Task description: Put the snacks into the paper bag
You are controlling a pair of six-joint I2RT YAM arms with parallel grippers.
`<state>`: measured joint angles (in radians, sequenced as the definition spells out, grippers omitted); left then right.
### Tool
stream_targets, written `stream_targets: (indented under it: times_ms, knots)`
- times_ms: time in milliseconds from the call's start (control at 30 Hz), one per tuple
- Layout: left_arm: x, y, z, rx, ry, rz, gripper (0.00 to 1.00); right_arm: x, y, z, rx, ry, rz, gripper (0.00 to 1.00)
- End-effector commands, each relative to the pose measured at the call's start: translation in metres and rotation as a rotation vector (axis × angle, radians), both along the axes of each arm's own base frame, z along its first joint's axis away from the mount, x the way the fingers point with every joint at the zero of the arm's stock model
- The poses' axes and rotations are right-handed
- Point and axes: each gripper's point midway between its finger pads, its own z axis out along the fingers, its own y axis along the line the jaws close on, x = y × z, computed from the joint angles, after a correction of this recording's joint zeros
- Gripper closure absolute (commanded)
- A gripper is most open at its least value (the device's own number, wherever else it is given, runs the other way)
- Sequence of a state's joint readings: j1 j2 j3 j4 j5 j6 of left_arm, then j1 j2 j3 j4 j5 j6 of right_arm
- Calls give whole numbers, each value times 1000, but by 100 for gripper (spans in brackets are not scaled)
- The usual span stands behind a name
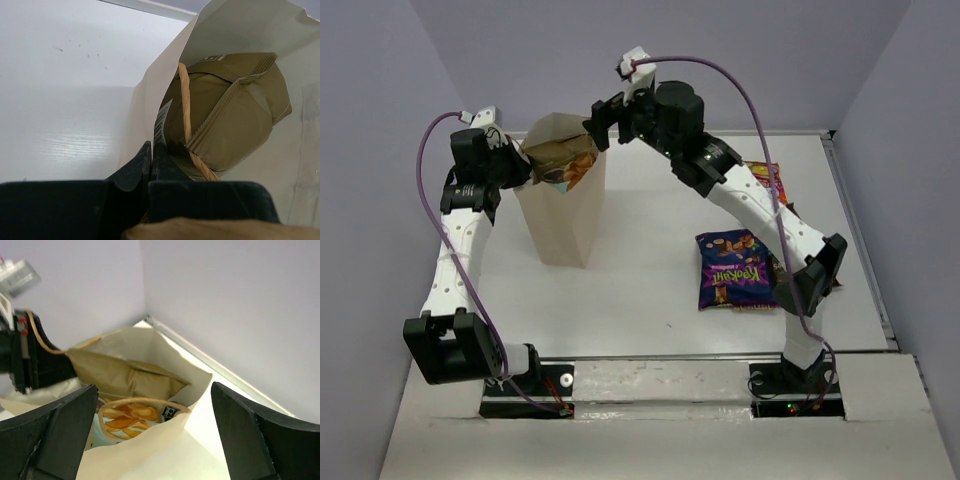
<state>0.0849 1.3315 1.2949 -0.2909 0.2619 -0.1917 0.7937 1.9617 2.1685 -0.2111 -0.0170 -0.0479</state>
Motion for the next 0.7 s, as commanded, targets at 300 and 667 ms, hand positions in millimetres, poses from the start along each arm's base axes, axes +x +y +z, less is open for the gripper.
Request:
stream_targets:
  times_ms: [300,667]
  knots:
    - [-2,-6,30,12,-81,-47,100,20,-321,-131,-80,570,-993,2]
    - [-4,-13,31,7,-83,-79,100,-110,-350,-331,-260,1162,-933,0]
